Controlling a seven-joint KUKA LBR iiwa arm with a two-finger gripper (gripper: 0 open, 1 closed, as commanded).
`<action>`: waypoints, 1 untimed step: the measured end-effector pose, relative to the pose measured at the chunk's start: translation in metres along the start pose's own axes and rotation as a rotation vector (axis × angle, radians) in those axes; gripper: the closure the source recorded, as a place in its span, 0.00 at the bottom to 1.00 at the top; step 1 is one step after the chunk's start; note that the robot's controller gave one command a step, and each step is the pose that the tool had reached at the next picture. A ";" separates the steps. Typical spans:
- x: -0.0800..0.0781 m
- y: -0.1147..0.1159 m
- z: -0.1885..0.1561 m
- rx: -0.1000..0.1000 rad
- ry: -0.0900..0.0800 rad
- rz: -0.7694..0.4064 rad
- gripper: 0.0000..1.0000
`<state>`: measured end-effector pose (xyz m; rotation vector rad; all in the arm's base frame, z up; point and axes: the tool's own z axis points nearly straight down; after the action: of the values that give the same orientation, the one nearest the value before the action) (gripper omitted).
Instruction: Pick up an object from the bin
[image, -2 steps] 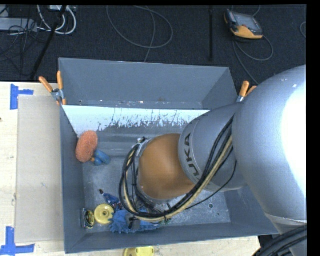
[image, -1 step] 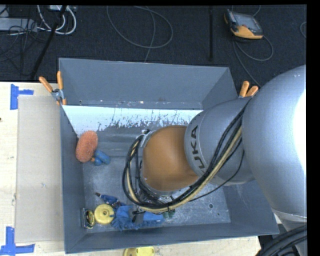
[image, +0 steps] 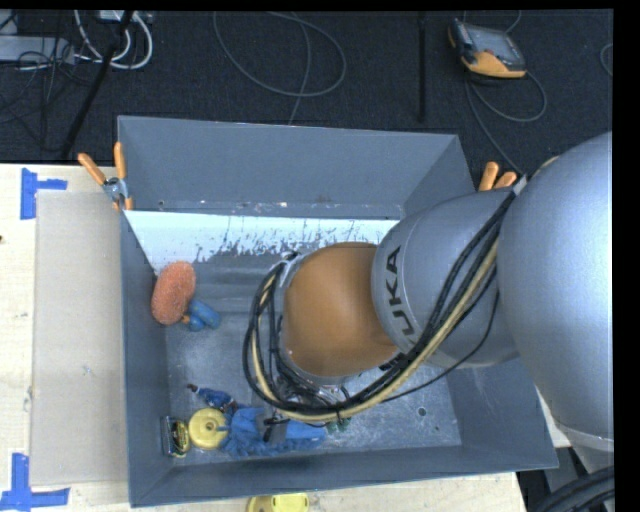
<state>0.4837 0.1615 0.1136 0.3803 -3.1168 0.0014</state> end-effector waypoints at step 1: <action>-0.003 0.006 -0.005 -0.001 -0.002 0.015 1.00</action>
Offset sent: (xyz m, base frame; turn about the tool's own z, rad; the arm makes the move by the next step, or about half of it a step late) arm 0.0026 0.0165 0.0116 0.1082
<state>0.4847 0.1683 0.1186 0.3574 -3.1214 -0.0003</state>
